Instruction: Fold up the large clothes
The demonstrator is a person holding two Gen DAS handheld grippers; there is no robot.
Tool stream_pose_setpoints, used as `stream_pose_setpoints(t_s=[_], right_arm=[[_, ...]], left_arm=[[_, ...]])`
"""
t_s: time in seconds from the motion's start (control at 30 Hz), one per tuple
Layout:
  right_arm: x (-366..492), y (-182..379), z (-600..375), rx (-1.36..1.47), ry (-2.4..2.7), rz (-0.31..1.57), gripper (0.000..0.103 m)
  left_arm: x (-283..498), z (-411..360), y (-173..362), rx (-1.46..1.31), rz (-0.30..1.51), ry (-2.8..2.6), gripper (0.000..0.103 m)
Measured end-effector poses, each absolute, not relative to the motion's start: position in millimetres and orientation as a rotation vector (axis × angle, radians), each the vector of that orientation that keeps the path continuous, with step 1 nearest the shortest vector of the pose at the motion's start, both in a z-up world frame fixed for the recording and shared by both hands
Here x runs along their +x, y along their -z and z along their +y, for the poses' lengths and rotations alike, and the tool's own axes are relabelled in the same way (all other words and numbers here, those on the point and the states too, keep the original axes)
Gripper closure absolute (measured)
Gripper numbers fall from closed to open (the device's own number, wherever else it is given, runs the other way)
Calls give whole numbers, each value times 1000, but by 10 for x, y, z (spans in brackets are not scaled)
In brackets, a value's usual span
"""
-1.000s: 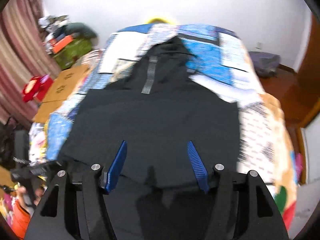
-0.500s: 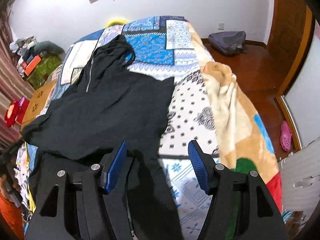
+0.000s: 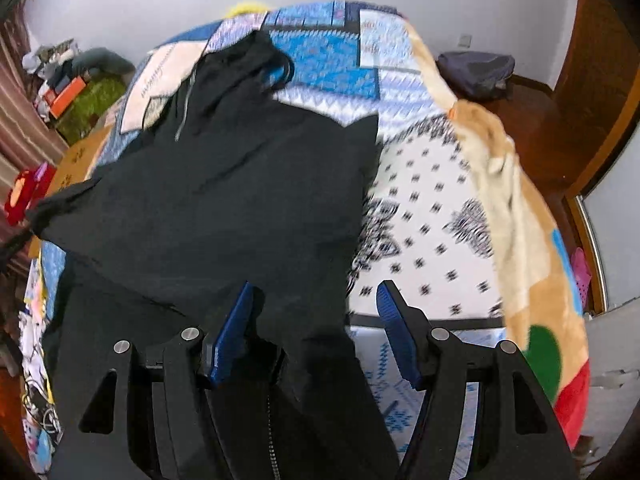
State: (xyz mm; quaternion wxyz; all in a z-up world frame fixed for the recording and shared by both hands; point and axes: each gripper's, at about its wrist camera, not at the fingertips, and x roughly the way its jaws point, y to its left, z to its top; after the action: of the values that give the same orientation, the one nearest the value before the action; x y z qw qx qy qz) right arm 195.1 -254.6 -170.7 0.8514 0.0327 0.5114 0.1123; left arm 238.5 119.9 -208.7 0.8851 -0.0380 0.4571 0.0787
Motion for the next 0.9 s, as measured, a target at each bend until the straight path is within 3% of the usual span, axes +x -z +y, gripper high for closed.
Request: stream_pose_setpoints(t_s=[0.17, 0.23, 0.3, 0.47, 0.57, 0.9], right_arm=[[1946, 1711, -2598, 86, -225, 1087, 36], [1940, 1691, -2602, 82, -222, 1088, 36], [1932, 1653, -2578, 65, -218, 1083, 36], [1954, 1499, -2484, 2, -221, 1018, 36], [1989, 1370, -2403, -6, -238, 982, 36], [2383, 950, -2103, -38, -307, 831, 36]], left_arm=[[2280, 1169, 2468, -52, 1035, -160, 72], [2241, 1145, 2440, -22, 1037, -184, 61], [2218, 1152, 2399, 1, 1037, -184, 61], [2191, 1185, 2124, 54, 999, -183, 59], [2207, 1144, 1850, 71, 931, -172, 46], [2784, 890, 1163, 70, 773, -65, 39]])
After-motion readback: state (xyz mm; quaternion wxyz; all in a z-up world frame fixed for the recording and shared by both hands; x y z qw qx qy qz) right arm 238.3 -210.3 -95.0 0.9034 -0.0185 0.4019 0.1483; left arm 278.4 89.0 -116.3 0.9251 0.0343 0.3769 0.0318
